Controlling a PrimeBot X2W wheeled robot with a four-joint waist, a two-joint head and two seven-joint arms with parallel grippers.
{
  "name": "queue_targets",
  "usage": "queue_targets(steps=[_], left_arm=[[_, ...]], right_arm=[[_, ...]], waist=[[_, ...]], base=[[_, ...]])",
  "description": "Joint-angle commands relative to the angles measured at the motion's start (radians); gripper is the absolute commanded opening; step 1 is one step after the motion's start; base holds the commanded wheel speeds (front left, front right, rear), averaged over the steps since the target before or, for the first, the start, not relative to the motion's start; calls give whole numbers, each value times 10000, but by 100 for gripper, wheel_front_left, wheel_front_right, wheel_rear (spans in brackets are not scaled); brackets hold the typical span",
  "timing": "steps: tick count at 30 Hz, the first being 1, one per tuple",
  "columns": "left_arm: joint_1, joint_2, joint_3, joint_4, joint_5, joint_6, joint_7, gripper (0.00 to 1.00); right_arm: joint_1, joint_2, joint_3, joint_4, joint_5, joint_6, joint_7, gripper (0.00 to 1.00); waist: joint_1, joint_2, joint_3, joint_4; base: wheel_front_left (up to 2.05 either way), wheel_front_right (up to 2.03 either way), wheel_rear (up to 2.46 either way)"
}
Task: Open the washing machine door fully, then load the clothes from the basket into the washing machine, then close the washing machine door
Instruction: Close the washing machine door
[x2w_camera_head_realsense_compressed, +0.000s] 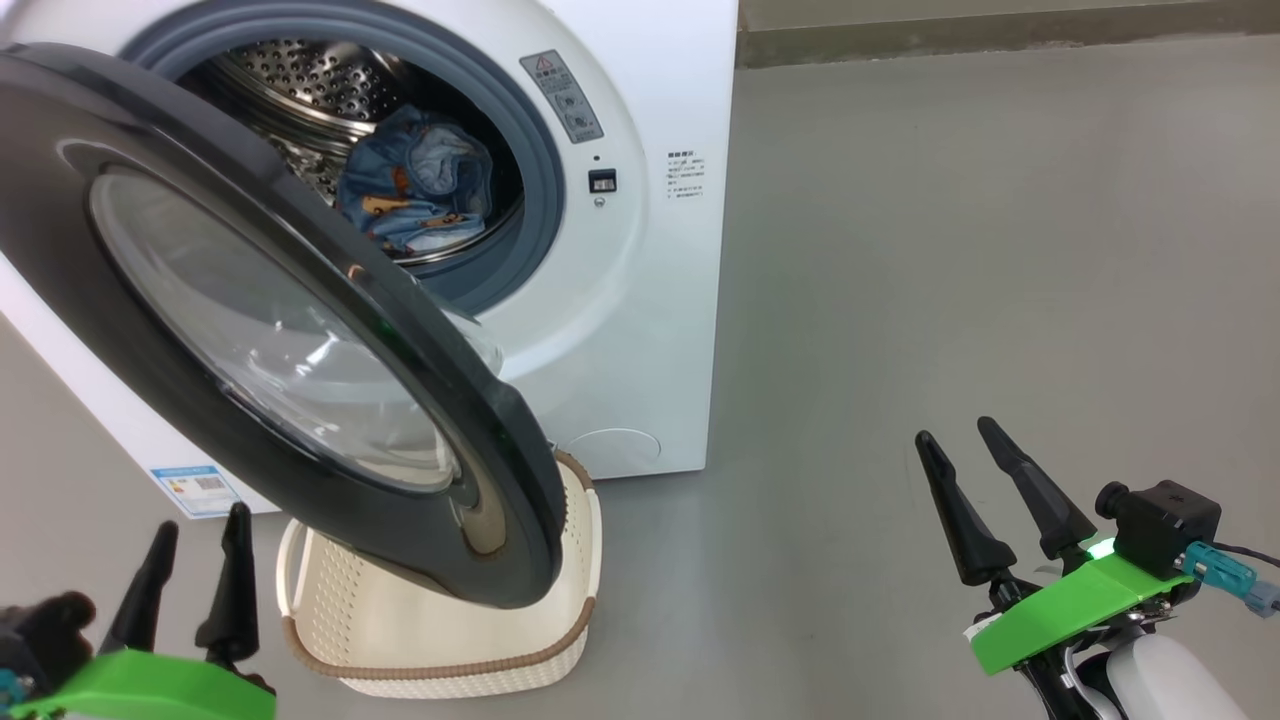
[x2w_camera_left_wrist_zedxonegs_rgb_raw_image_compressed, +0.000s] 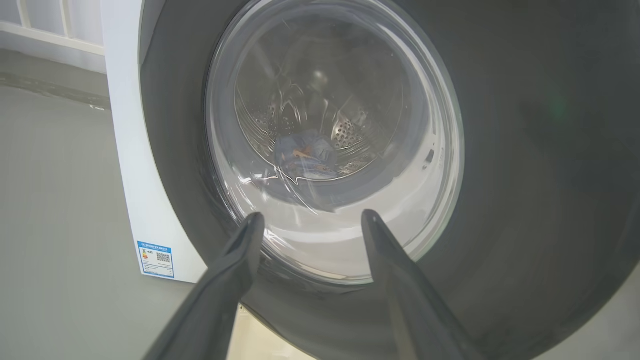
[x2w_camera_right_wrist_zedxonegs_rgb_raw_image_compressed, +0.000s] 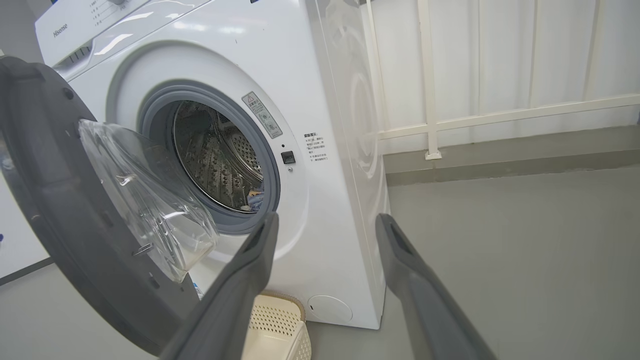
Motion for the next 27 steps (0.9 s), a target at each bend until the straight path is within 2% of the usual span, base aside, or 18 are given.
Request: queue_targets(steps=[1,10,27], left_arm=[[-252,251,264,-72,175,-18,-313,100],[-142,91,-52,789,1173,135,-1714,100],[-269,-62,-91,1088,1479,122,-2012,100]], right_arm=[[-37,-60,155,-265,-56,16,-122,100],[-21,-88,170,-259,-82,16,-122,100],[-23,-210,182,-207,-109,16,-122,100]], waist=[[0,0,-14,15],[0,0,-47,20],[0,0,30,49]], base=[[0,0,0],[0,0,0],[0,0,0]])
